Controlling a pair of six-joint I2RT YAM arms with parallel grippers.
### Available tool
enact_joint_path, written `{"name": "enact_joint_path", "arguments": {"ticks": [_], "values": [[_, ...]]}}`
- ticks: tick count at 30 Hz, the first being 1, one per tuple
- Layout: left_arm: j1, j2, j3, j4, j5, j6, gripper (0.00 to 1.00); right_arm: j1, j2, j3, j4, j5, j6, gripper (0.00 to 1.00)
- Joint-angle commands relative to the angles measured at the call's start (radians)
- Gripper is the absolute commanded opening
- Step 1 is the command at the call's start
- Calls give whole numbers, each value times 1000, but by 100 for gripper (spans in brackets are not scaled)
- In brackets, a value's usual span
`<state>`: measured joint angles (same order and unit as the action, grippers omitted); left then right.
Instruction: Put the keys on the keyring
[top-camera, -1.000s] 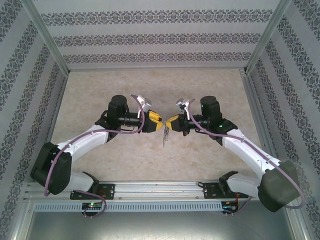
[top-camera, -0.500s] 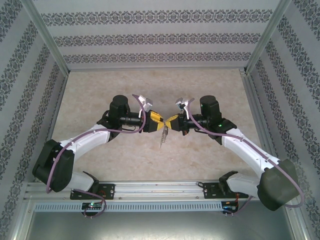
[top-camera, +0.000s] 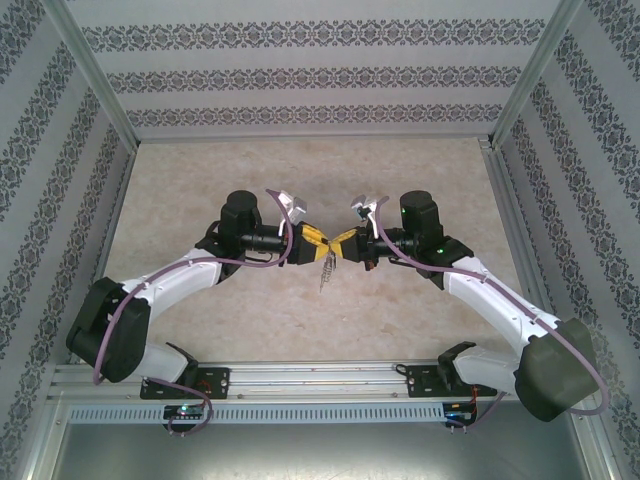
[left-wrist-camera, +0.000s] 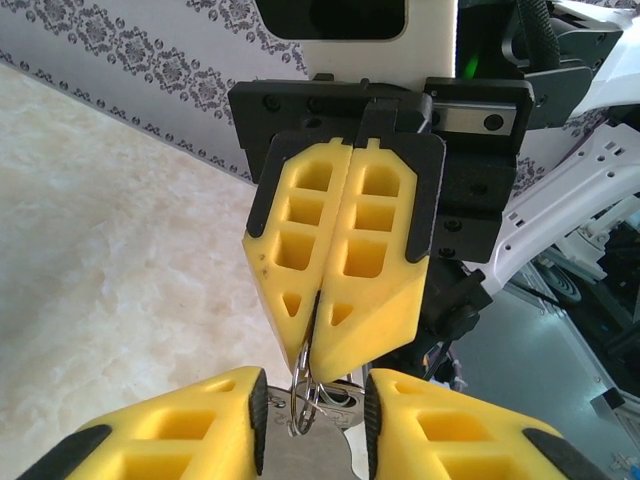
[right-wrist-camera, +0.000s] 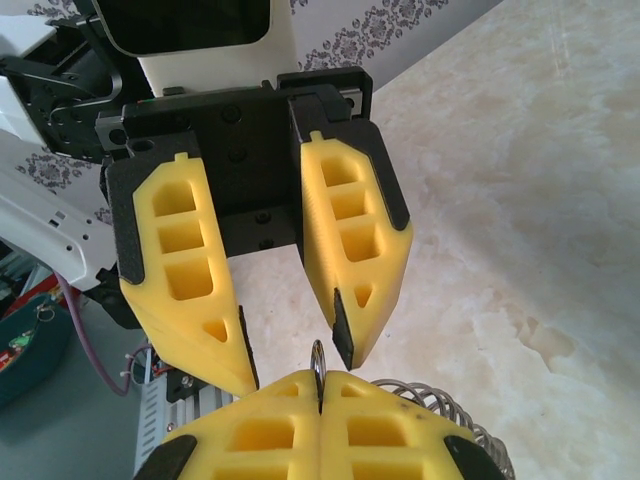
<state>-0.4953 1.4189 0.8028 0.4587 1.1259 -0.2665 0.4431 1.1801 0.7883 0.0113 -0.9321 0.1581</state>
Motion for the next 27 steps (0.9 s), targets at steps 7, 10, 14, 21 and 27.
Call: {"name": "enact_joint_path", "arguments": {"ticks": [7,10,14,21,27], "values": [[-15,25,24,62,38,-16,26,11,-10,29,46,-11,8,0],[-15,21,23,72,32,-18,27,9,-11,28,43,-13,6,0],[-16,14,18,91,21,-25,28,9,-15,28,40,-10,3,0],[-16,20,12,142,29,-54,15,5,-22,26,39,-9,3,0],[-18,28,7,166,44,-70,0,4,-25,25,44,-3,7,0]]}}
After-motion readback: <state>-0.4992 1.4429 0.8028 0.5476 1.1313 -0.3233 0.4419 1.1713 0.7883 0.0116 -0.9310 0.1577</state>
